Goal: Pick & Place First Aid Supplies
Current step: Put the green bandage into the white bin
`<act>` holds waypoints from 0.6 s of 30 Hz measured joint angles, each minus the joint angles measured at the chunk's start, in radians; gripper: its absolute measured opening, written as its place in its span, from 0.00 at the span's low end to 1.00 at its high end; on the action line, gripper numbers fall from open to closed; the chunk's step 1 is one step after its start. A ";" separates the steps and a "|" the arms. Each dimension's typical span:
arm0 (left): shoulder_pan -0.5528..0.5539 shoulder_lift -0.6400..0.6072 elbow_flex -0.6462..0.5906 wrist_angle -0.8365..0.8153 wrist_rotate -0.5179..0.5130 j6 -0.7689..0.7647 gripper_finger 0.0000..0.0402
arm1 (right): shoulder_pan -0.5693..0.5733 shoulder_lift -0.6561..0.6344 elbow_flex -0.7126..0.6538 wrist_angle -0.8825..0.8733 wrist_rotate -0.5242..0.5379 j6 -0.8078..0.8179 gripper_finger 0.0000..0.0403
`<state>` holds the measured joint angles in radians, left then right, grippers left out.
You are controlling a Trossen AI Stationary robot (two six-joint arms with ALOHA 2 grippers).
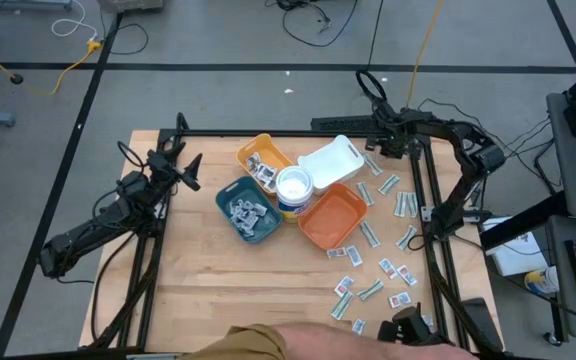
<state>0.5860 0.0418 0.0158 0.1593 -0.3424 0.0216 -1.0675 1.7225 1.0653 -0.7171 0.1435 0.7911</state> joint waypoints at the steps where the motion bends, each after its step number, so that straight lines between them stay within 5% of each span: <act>1: 0.000 0.000 0.000 0.000 0.000 0.000 0.81 | 0.000 -0.020 0.001 -0.004 0.007 -0.007 0.02; 18: 0.000 0.000 0.000 0.000 0.000 0.000 0.79 | 0.086 -0.150 0.209 -0.183 0.014 -0.144 0.00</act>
<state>0.5861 0.0418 0.0158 0.1593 -0.3424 0.0216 -0.9811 1.5727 1.2745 -0.9005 0.1572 0.6470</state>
